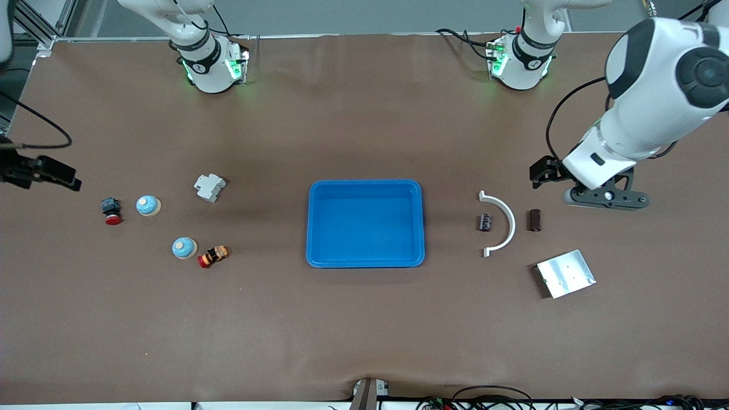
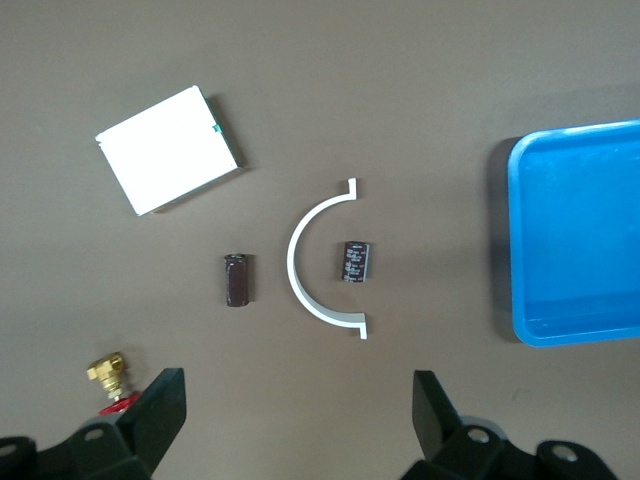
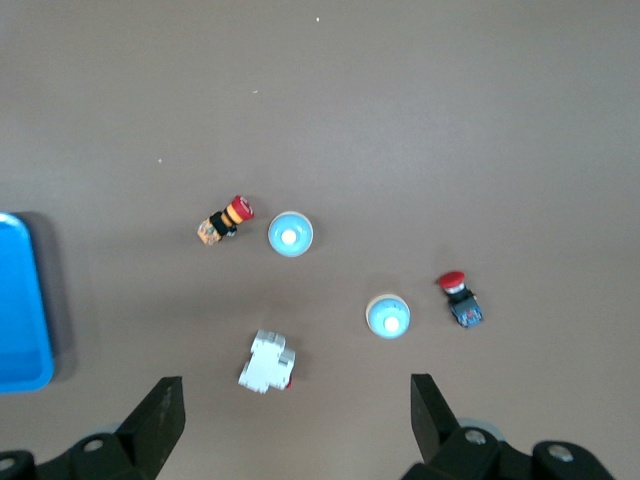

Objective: Place electrolytic capacitor and blue bell in tray
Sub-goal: 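Reach the right gripper to a blue bell while the left gripper reaches a capacitor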

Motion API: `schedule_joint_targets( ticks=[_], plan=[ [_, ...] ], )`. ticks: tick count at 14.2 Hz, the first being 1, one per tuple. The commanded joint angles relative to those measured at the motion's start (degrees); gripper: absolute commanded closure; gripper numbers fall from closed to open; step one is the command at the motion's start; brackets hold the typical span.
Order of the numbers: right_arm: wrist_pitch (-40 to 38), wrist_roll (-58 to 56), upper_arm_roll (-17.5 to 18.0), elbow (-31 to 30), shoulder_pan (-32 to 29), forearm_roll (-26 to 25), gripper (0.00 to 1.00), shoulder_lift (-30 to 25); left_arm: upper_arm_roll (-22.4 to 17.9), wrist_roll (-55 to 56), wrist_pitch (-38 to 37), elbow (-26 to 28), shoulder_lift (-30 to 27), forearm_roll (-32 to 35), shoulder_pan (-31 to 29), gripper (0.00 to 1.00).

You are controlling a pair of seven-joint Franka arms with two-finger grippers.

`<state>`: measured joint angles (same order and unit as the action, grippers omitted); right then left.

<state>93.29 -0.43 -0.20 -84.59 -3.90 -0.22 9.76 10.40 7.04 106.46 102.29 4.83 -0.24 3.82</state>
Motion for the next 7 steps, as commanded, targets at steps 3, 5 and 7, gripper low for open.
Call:
schedule_joint_targets(
  ticks=[3, 5, 7],
  plan=[
    [7.42, -0.18, 0.46, -2.34, 0.64, 0.31, 0.00, 7.98, 1.02, 1.57, 10.41, 13.10, -4.22, -0.38, -0.40, 0.00],
    [11.89, -0.36, 0.46, -4.34, 1.35, 0.13, 0.00, 10.71, 2.07, 2.63, 15.50, 17.40, -4.13, -0.38, -0.39, 0.00],
    [19.88, -0.36, 0.46, -9.61, 1.78, 0.05, 0.00, 13.26, 2.69, 3.07, 21.48, 22.32, -4.13, -0.38, -0.39, 0.00]
  ],
)
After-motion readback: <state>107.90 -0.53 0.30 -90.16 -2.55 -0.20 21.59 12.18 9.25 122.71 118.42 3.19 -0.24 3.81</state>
